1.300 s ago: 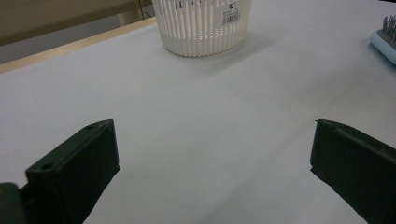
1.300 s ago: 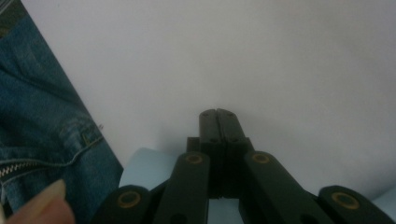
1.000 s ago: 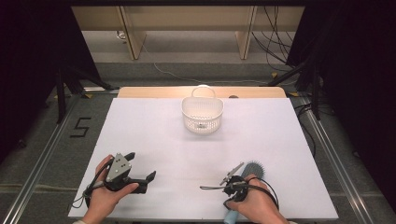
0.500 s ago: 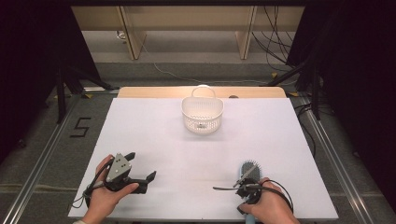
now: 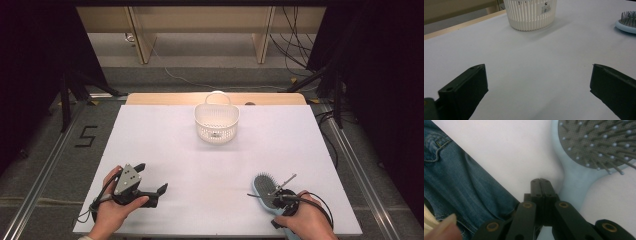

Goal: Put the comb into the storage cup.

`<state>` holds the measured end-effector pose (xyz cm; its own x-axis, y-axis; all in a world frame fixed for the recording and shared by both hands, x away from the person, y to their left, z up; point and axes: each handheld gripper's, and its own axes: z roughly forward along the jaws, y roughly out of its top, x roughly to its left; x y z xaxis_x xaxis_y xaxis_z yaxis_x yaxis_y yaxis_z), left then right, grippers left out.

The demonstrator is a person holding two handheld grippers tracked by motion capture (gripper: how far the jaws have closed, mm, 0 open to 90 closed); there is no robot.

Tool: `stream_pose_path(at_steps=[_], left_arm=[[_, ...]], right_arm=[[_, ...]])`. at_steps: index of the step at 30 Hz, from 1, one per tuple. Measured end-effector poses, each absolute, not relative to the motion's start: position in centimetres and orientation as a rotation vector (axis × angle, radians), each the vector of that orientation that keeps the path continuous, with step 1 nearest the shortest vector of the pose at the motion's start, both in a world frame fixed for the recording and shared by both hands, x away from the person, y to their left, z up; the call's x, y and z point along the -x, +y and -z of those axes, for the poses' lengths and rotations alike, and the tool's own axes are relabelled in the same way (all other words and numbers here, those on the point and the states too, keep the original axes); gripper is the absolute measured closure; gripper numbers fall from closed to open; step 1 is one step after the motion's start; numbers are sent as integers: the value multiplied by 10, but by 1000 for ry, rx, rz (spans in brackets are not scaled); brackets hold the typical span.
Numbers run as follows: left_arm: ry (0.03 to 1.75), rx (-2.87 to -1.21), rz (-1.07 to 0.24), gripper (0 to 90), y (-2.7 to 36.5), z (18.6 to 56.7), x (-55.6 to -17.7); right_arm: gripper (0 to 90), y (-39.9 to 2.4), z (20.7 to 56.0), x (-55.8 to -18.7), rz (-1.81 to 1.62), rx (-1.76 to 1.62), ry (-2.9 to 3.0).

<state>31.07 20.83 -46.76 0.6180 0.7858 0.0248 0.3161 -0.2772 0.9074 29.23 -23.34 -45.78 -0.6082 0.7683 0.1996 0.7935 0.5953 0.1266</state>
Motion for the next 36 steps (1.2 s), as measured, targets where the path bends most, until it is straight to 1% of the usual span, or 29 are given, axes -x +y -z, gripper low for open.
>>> stream_pose_path(at_steps=[7,13,14,15,16,19,21,22,23,25,30,31,32,33,36], left_arm=[[887,-1853,-595,9,208,468,-311],[886,-1854,-595,9,208,468,-311],[886,-1854,-595,9,208,468,-311],[887,-1854,-594,9,208,468,-311],[887,-1854,-595,9,208,468,-311],[886,-1854,-595,9,208,468,-311],[886,-1854,-595,9,208,468,-311],[886,-1854,-595,9,208,468,-311],[886,-1855,-596,10,208,468,-311],[886,-1854,-595,10,208,468,-311],[886,-1853,-595,10,208,468,-311],[886,-1853,-595,10,208,468,-311],[884,-1854,-595,10,208,468,-311],[884,-1853,-595,10,208,468,-311],[886,-1853,-595,10,208,468,-311]], right_arm=[[900,-235,458,-292,291,1319,-2698],[804,-235,450,-291,367,1297,-2711],[804,-235,450,-291,367,1297,-2711],[784,-235,448,-290,400,1299,-2698],[743,-237,443,-291,505,1278,-2698],[691,-240,436,-292,649,1250,-2684],[665,-242,430,-293,784,1257,-2666],[665,-242,430,-293,784,1257,-2666],[603,-244,425,-295,927,1242,-2673],[571,-247,420,-298,1068,1228,-2686],[433,-252,412,-301,1363,1215,-2696],[433,-252,412,-301,1363,1215,-2696],[379,-254,409,-302,1463,1222,-2701],[343,-255,409,-302,1510,1227,-2710],[276,-259,406,-303,1629,1254,-2713]])
